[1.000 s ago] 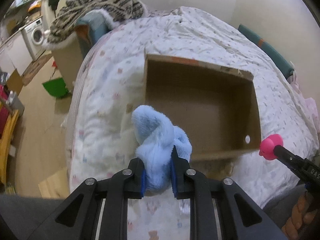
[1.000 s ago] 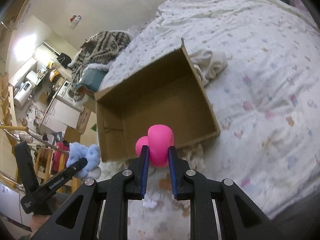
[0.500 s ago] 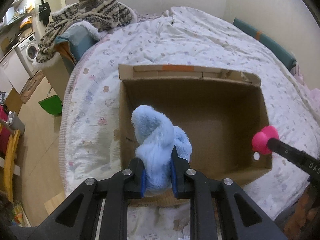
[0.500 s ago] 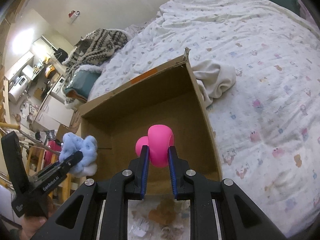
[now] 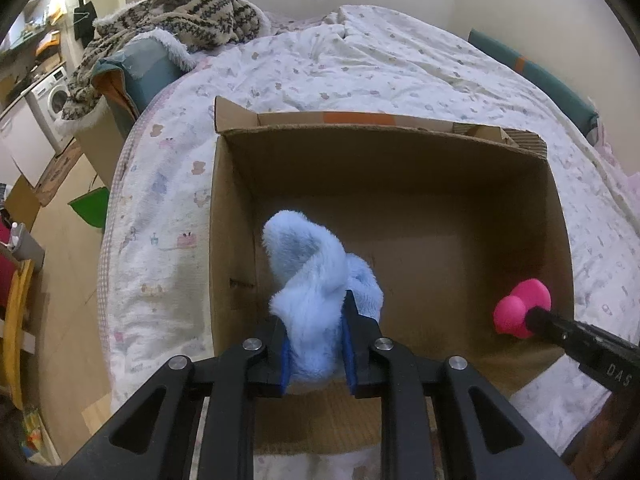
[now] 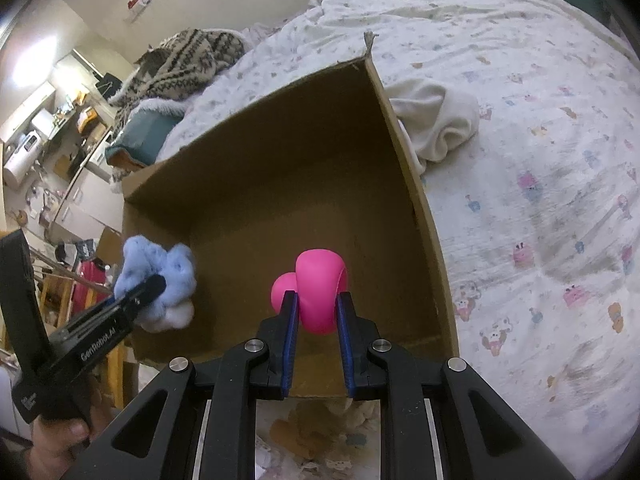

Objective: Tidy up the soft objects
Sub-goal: 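Carry both items into the cardboard box and open both tools to release them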

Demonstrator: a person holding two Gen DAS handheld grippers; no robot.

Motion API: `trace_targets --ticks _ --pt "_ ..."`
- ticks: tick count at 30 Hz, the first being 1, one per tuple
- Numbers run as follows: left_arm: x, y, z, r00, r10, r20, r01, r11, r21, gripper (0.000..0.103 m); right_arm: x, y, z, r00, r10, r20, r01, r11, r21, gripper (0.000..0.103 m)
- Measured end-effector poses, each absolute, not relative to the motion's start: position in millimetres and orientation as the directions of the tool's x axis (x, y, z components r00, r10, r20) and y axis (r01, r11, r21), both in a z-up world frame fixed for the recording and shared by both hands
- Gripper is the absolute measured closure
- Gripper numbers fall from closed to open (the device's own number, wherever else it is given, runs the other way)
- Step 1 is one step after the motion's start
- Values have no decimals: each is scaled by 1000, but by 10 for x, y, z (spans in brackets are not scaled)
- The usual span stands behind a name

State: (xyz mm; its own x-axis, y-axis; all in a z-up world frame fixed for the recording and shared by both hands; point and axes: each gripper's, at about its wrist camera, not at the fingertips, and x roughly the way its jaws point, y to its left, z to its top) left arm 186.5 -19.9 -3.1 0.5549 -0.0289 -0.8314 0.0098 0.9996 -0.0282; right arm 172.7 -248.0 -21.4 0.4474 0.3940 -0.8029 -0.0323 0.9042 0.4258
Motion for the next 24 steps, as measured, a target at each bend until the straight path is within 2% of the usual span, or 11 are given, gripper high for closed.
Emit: trace_targets --ticks 5,24 --pt "1885 -200 -88 532 -70 -844 25 997 -67 84 1767 -2461 -303 428 379 -820 -23 912 410 82" --pt "1812 -360 -152 523 -75 -849 72 996 -44 81 1824 -2348 -436 387 357 -850 -32 927 374 82"
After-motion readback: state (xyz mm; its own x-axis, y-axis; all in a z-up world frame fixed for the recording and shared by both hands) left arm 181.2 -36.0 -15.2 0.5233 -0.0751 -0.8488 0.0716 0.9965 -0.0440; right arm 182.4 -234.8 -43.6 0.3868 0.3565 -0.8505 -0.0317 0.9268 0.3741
